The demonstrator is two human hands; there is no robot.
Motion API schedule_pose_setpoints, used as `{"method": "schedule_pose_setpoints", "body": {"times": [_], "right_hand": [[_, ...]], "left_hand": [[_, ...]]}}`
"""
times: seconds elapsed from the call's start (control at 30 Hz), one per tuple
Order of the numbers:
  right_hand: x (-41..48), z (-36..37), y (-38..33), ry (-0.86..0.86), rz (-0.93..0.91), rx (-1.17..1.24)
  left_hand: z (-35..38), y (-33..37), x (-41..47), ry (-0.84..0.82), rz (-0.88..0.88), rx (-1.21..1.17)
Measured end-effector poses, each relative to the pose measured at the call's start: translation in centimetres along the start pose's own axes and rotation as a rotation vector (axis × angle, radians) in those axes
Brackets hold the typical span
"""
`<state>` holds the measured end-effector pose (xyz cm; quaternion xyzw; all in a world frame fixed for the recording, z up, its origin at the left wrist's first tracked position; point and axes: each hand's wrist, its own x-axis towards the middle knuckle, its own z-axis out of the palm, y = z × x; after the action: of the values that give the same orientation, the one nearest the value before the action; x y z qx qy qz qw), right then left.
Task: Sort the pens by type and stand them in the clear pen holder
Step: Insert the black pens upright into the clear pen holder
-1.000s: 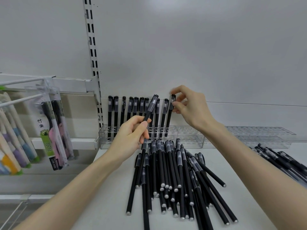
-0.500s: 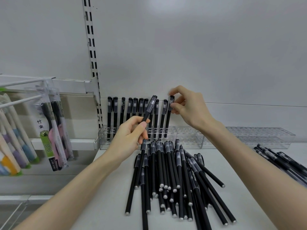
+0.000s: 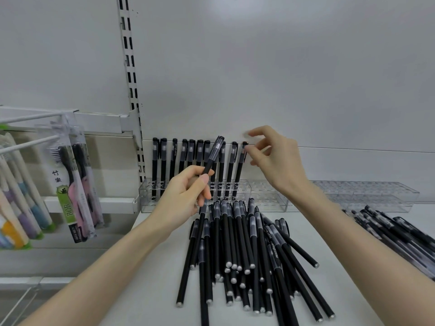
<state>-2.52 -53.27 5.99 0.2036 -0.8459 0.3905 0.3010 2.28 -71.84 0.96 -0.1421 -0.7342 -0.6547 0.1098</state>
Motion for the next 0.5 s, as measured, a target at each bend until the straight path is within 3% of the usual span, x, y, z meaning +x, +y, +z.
{"method": "schedule_pose_setpoints", "body": {"times": [0.2, 0.33, 0.4, 0.5], "right_hand": [[-2.2, 0.7, -1.6, -0.160, 0.111, 0.515], [-2.2, 0.0, -1.7, -0.070, 0.129, 0.641], [-1.7, -0.9, -1.6, 0.025, 0.120, 0.632], [-0.9, -1.8, -0.7, 0.187, 0.070, 0.446]], "left_hand": [[0.8, 0.4, -0.4, -0.132, 0.062, 0.006], [1.0, 0.4, -0.3, -0.127, 0.066, 0.048], [0.5, -0.1, 0.0, -0.052, 0.126, 0.222], [-0.6, -1.2, 0.2, 0.074, 0.277, 0.702]]}}
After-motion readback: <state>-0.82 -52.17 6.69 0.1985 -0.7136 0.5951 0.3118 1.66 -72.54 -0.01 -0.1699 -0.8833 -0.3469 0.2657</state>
